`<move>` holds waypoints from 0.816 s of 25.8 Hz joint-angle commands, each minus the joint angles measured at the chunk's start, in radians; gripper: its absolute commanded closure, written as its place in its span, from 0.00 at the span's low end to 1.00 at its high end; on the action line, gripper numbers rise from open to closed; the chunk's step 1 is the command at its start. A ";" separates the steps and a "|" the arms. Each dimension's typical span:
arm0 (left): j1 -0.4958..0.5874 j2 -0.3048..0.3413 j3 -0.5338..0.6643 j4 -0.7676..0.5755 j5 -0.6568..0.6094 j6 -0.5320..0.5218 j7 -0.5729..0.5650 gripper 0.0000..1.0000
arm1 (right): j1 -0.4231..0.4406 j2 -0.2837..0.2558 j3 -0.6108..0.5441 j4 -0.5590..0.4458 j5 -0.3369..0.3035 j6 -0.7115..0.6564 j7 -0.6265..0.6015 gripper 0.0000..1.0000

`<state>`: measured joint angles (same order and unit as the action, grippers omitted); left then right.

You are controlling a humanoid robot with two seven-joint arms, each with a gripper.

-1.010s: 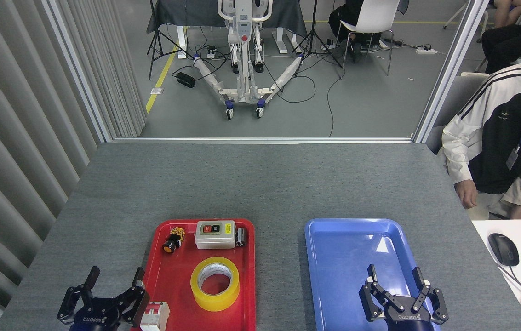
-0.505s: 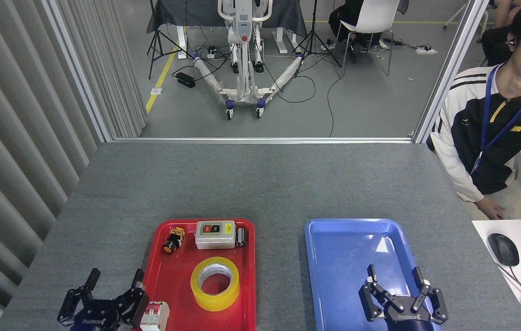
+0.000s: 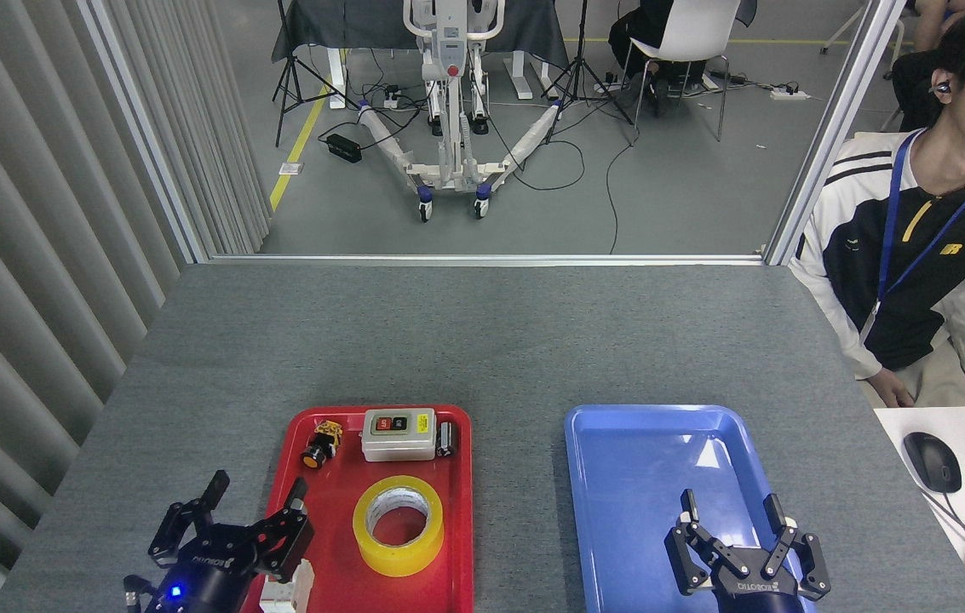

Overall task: Place and move tape with both arms
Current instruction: 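Reach the left gripper toward the yellow tape roll in the red tray, then grasp the yellow tape roll's rim with the left gripper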

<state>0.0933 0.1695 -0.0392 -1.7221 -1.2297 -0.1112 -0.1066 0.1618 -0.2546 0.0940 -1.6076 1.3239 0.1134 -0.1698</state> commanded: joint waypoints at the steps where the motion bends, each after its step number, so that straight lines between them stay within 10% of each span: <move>1: -0.133 -0.019 -0.065 0.027 0.007 0.002 -0.298 0.00 | -0.001 0.000 0.000 0.000 0.000 0.000 -0.005 0.00; 7: -0.310 -0.025 -0.102 0.137 0.009 -0.004 -0.775 0.00 | -0.001 -0.002 0.000 0.000 0.000 0.000 -0.005 0.00; 21: -0.451 -0.102 -0.166 0.406 -0.001 -0.002 -0.818 0.01 | -0.001 -0.003 -0.002 0.000 0.000 0.000 -0.005 0.00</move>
<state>-0.3458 0.0650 -0.2055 -1.3500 -1.2246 -0.1161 -0.9235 0.1610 -0.2570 0.0934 -1.6076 1.3239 0.1133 -0.1752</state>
